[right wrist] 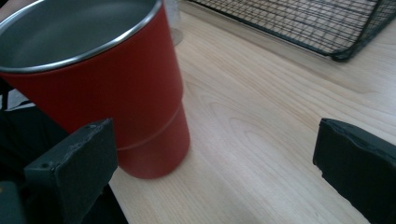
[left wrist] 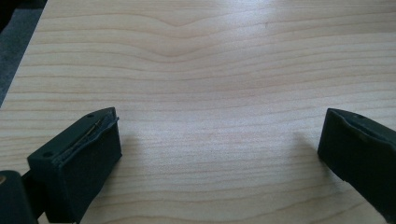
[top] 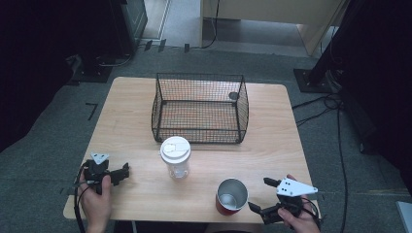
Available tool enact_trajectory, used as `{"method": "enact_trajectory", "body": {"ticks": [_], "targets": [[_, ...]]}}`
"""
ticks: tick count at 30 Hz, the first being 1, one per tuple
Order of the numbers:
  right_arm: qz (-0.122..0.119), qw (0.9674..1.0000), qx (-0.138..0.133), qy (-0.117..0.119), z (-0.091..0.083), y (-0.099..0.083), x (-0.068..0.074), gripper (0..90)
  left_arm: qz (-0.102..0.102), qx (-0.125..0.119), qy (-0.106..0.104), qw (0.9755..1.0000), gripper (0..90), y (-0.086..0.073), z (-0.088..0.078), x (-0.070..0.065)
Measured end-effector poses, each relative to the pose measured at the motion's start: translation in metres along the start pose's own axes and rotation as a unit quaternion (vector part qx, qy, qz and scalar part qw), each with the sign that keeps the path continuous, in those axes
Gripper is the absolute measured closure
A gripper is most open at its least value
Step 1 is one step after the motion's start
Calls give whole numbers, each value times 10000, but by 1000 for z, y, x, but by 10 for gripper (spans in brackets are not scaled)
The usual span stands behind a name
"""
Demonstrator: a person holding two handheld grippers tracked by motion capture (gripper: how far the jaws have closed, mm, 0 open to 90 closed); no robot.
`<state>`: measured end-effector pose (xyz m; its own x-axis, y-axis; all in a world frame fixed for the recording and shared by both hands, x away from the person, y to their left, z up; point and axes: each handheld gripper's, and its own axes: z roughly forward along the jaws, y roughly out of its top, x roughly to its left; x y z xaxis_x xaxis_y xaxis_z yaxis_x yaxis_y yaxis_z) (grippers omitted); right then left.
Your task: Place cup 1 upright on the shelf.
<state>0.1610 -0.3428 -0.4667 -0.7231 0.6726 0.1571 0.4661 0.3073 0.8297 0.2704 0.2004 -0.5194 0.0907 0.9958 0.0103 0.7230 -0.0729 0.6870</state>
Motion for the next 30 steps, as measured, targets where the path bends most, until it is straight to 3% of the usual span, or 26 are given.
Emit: {"method": "enact_trajectory", "body": {"ticks": [12,30], "targets": [[-181,9990,1,412,13,3,10,0,0,1,0,10000,0,0,0,0],[-337,9965,-35,769,31,10,25,0,-1,1,-1,10000,0,0,0,0]]}}
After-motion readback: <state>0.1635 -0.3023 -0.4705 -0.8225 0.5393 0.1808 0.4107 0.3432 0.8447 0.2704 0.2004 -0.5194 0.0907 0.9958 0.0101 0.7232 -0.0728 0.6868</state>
